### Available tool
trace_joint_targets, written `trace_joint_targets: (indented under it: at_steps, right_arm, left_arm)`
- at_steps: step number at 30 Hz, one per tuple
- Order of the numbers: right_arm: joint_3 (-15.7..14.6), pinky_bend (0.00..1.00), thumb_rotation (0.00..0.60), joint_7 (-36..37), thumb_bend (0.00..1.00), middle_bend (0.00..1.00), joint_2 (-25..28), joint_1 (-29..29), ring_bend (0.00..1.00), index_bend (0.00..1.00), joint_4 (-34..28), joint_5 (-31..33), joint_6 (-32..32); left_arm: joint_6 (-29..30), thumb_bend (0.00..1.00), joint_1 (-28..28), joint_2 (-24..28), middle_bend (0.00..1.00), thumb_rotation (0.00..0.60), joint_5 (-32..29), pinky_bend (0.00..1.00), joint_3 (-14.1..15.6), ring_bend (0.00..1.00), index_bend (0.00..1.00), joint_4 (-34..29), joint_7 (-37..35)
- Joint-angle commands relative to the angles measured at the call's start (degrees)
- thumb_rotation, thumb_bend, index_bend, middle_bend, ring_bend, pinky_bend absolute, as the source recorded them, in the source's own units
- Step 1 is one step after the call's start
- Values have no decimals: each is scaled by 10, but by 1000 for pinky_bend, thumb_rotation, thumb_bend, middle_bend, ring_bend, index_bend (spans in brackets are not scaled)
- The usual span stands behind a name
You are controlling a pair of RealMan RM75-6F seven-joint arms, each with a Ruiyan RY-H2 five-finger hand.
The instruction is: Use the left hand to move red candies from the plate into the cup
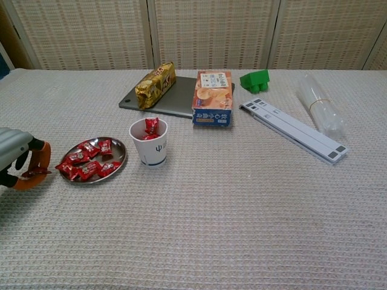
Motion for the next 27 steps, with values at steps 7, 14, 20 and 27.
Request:
trace_joint_targets:
  at_steps: [7,14,20,27]
  right_arm:
    - [3,0,600,0,44,0,1,6,0,0,-1,8,-11]
    - [9,0,600,5,43,0,3,7,0,0,-2,24,-14]
    - [13,0,600,12,44,0,6,7,0,0,-2,34,-14]
    - [15,0,600,16,43,0,8,10,0,0,0,41,-21]
  left_arm:
    - [8,416,-58,23,675,600,27,1000,-57,596,590,-121,67]
    - [-45,420,-124,-7,673,600,-6,1000,-108,596,587,-160,143]
    - [-82,418,-167,-58,653,600,-45,1000,-128,596,570,-130,181]
    - [-94,416,-187,-93,601,600,-56,1000,-119,583,509,-101,190]
